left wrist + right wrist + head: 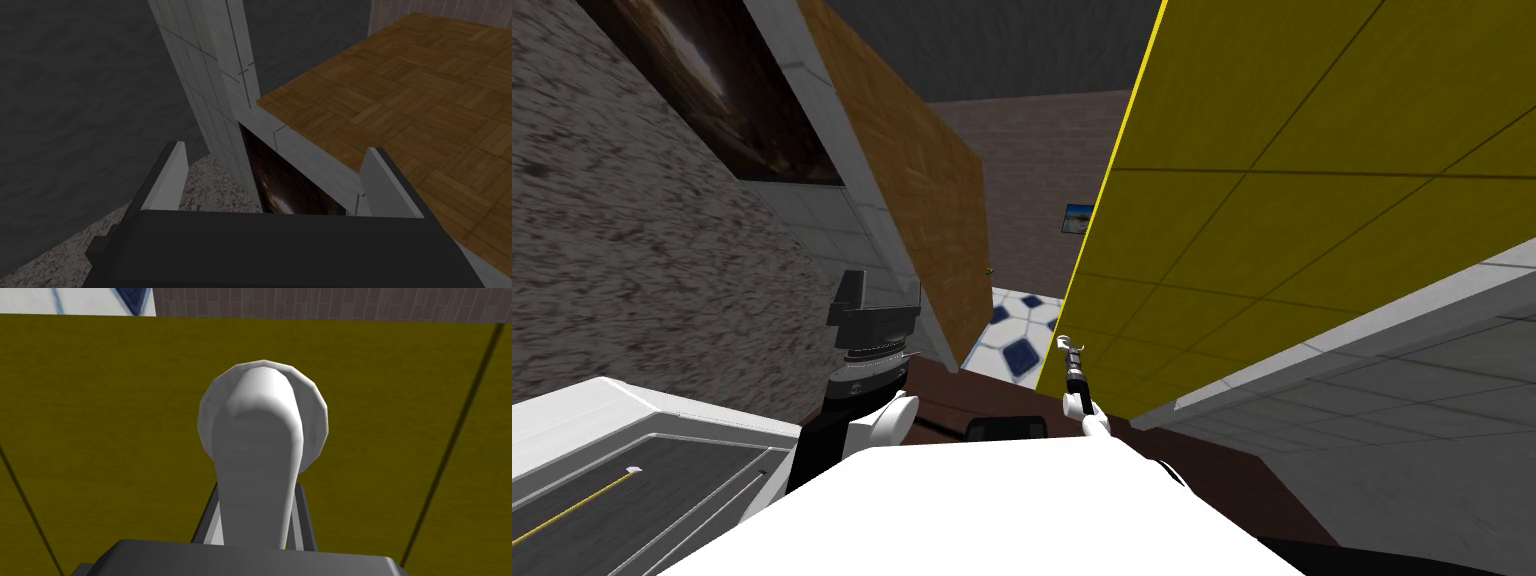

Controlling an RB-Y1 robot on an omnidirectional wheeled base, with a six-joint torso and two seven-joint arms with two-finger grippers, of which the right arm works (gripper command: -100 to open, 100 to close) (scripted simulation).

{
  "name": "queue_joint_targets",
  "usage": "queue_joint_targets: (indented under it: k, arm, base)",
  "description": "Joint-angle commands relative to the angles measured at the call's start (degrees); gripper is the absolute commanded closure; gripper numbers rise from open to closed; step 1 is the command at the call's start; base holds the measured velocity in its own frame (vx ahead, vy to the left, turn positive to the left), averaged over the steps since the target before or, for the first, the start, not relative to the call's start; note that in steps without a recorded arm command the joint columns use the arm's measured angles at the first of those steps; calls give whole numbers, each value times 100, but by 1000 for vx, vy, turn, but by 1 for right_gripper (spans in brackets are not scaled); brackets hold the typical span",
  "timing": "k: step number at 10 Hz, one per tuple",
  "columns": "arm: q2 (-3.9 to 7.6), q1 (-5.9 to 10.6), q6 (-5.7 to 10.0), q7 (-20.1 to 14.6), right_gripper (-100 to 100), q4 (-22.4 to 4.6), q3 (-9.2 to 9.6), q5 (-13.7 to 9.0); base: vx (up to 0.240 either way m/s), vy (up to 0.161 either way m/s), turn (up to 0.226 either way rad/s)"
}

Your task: Push the door open

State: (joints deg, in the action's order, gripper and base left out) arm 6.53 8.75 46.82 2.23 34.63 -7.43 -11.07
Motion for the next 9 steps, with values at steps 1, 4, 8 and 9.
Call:
queue_joint_targets:
  k: [1,4,8,9]
  arm:
    - [-23,-16,-5,-4,100,-10,4,-3]
    - [-23,-16,-5,-4,100,-10,4,-3]
    - [35,-7,-4,53,100,-24,-171,-108]
    - [45,-10,-3,68,100,-30,-214,-135]
  base:
    - [-14,1,10]
    - [0,0,0]
    - [129,11,-30]
    - [183,4,-33]
